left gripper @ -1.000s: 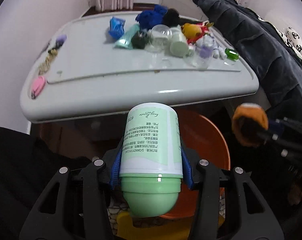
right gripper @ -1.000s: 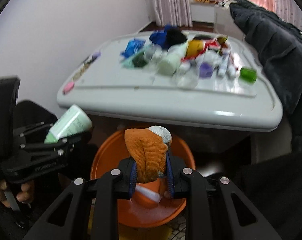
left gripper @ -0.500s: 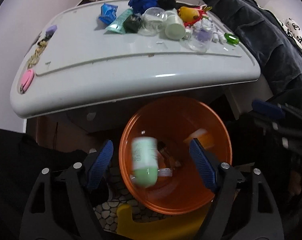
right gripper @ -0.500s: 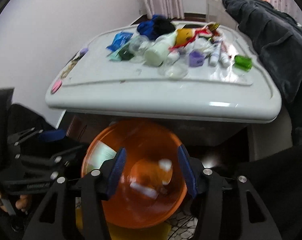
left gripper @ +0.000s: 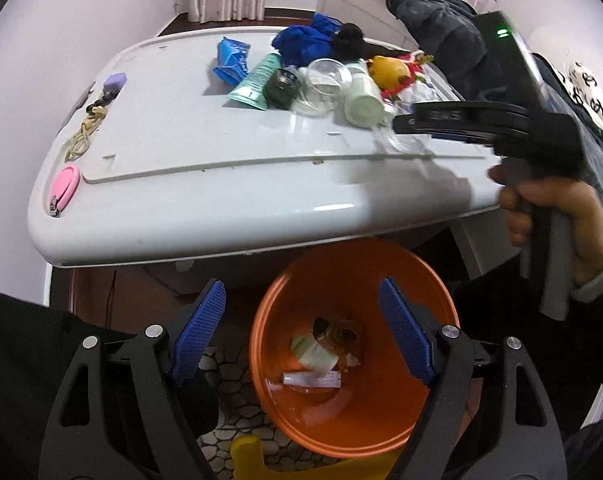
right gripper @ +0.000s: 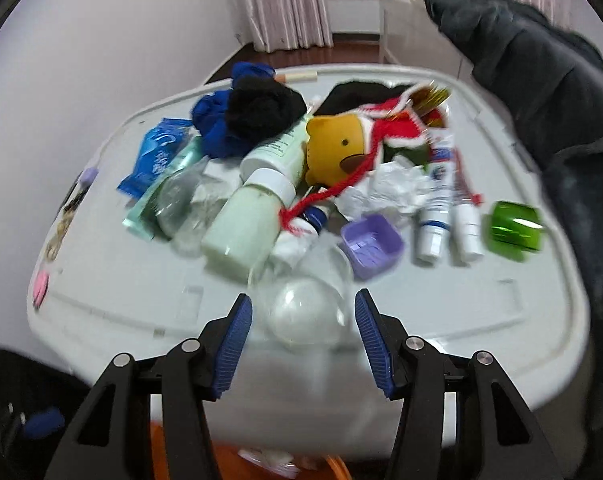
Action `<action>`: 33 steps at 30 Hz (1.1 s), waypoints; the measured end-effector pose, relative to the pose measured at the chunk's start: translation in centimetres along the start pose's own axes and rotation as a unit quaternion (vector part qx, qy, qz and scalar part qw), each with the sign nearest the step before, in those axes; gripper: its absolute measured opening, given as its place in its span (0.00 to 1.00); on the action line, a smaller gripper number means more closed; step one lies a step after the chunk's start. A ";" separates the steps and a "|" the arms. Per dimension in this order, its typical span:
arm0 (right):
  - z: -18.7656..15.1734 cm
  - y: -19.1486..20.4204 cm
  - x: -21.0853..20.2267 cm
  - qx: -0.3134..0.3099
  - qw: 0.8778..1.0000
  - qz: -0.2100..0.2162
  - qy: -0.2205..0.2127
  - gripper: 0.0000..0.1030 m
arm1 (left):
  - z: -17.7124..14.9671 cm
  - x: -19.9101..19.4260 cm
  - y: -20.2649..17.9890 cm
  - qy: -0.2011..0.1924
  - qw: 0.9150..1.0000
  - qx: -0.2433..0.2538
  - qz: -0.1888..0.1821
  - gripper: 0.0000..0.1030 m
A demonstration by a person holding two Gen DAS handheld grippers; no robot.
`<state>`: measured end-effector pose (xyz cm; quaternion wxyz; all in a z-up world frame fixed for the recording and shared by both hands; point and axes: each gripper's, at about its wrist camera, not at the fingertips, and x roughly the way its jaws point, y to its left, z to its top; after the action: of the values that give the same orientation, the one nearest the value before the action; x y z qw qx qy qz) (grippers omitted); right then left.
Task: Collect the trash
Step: 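Grasp the clear glass cup with the right tool, then grasp the clear round plastic dome with the left tool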
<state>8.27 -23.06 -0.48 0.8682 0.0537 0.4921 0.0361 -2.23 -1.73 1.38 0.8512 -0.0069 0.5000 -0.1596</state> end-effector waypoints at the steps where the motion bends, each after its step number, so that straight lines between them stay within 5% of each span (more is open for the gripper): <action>1: 0.2 0.1 0.7 -0.001 1.000 -0.002 0.003 0.45 | 0.3 0.2 0.2 0.000 1.000 -0.003 0.001 0.75; 6: -0.2 0.1 -0.3 -0.004 1.000 -0.011 -0.023 0.45 | 2.5 1.1 0.3 -0.018 1.000 -0.014 0.009 0.75; 10: -0.5 -1.1 -5.3 0.015 0.998 0.032 -0.058 0.45 | 5.8 1.5 -1.0 -0.066 0.998 -0.008 0.009 0.75; 16: -1.3 -3.8 -10.2 -0.001 0.995 0.012 -0.103 0.45 | 11.6 5.2 -3.2 -0.110 0.994 -0.020 0.011 0.75; 22: -1.6 -5.6 -10.0 0.011 0.993 0.026 -0.113 0.45 | 14.6 9.3 -3.3 -0.102 0.992 -0.069 0.015 0.75; 27: -1.9 -6.5 -9.5 0.020 0.993 0.040 -0.107 0.45 | 15.5 11.8 -2.2 -0.099 0.984 -0.146 -0.025 0.78; 33: -2.0 -6.6 -8.8 0.031 0.994 0.050 -0.094 0.45 | 14.9 11.8 -2.3 -0.129 0.981 -0.137 -0.035 0.76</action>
<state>2.14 -30.54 5.15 0.9056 0.1084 0.4059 0.0588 15.14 -9.43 -0.83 0.8934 -0.1619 0.4025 -0.1170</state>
